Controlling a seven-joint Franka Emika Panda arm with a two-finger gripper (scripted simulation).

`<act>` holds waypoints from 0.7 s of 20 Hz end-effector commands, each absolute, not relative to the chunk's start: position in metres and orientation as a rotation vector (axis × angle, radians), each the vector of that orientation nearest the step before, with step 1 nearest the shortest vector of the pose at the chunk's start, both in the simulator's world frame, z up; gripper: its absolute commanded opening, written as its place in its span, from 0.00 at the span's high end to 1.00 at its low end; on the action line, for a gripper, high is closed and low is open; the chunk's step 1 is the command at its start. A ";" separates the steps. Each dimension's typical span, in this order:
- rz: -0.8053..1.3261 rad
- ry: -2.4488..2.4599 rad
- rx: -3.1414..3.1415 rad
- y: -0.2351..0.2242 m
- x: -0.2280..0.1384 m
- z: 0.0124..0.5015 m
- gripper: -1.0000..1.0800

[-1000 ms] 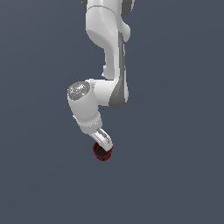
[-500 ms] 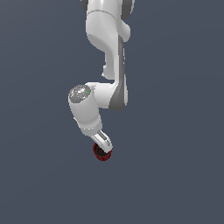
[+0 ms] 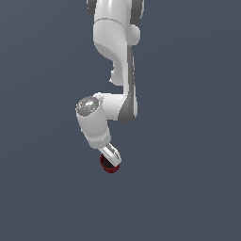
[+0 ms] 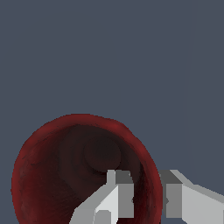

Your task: Pick up the object and move it to a goal position.

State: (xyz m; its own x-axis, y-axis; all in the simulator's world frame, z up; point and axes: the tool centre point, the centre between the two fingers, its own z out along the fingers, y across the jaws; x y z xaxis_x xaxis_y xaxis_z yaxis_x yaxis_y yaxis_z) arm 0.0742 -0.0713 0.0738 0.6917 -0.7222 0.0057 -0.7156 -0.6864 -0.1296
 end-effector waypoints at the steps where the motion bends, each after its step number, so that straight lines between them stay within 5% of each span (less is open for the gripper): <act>1: -0.086 1.188 -2.780 -0.072 0.074 0.074 1.00; 14: -0.086 1.187 -2.780 -0.059 0.070 0.081 1.00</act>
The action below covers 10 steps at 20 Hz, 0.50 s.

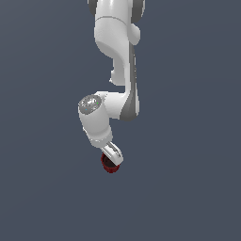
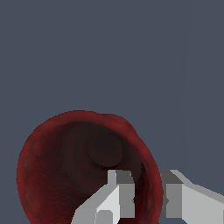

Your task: Pick up the object and move it to a goal position.

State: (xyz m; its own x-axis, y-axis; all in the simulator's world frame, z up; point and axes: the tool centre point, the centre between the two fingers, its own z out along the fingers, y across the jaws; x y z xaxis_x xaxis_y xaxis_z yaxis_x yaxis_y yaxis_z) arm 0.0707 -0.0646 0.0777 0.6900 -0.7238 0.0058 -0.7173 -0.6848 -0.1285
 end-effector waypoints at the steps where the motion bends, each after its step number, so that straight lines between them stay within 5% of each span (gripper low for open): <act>1: -0.086 1.187 -2.780 -0.055 0.068 0.083 1.00; 10: -0.086 1.186 -2.780 0.011 0.043 0.119 1.00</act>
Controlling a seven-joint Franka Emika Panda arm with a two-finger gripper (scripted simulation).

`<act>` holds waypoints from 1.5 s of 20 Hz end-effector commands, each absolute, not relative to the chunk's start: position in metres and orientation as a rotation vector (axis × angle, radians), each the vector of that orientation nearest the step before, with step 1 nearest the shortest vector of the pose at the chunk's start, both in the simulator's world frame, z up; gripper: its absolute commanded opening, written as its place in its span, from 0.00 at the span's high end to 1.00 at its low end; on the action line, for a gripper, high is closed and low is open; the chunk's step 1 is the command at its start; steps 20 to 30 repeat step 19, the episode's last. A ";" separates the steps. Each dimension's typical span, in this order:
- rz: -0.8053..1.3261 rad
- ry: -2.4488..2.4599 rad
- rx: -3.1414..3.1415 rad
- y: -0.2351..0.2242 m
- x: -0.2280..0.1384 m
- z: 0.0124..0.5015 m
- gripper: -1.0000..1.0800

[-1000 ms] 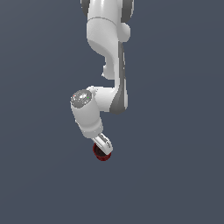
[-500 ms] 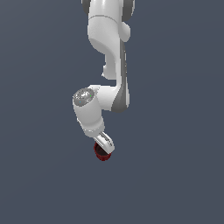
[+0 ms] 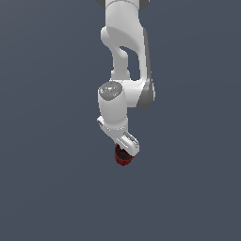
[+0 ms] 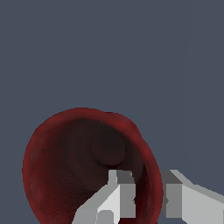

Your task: Pick up the object and move it to a goal position.

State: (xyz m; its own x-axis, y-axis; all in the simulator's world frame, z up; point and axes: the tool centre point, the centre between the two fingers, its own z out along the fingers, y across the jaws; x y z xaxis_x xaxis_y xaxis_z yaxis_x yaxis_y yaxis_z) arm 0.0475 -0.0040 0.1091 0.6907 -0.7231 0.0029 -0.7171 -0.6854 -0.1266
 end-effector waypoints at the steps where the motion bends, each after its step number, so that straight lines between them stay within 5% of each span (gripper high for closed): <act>1: -0.086 1.186 -2.780 0.020 0.040 0.124 1.00; 13: -0.086 1.187 -2.780 0.106 0.011 0.173 1.00; 30: -0.086 1.187 -2.781 0.116 0.009 0.178 1.00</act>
